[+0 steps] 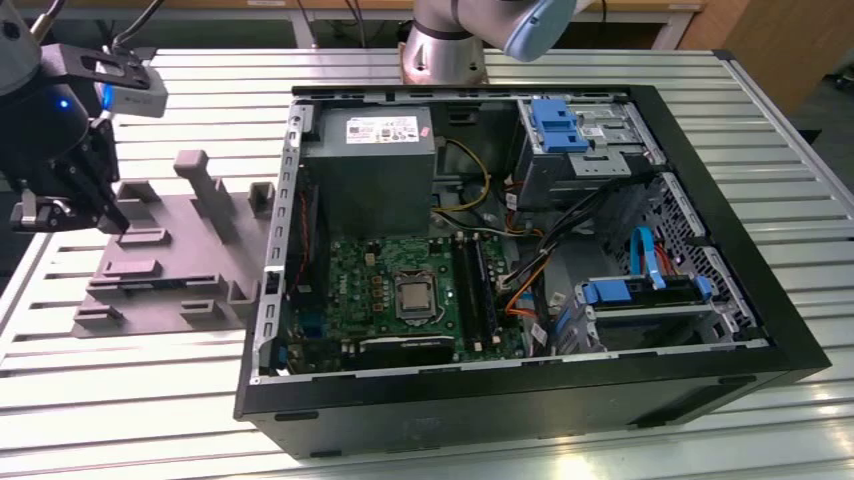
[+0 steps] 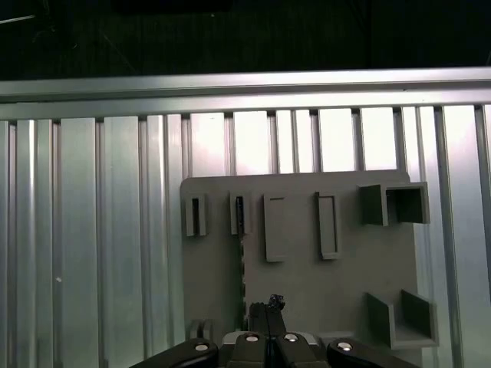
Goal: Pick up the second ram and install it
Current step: 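Pick up the second ram and move it above second insertion slot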
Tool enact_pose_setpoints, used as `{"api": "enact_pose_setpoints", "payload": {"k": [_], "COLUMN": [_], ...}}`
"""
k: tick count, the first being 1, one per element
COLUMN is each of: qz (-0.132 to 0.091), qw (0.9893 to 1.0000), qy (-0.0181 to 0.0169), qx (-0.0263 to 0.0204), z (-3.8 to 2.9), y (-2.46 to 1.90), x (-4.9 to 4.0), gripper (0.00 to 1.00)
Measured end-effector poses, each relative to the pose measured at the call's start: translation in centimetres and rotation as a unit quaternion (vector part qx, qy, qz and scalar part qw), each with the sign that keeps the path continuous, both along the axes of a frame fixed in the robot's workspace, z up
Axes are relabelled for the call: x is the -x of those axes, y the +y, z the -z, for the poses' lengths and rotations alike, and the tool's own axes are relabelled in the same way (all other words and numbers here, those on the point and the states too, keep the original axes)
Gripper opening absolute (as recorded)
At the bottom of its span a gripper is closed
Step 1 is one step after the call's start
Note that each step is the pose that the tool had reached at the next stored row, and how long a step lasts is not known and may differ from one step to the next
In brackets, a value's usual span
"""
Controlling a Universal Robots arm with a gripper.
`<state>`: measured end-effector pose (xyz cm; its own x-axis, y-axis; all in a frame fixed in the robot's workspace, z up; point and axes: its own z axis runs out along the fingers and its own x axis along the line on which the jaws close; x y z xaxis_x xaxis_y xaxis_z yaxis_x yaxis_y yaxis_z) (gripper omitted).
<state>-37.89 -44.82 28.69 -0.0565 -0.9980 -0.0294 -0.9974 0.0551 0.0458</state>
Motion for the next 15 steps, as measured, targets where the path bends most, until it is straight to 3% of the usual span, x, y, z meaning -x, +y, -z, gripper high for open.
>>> {"api": "enact_pose_setpoints", "payload": {"k": [15], "qz": [0.000], "qw": [1.0000], "qy": [0.0001], "qx": [0.0000], "z": [0.88], "y": [-0.33], "x": [0.01], "gripper": [0.11]}}
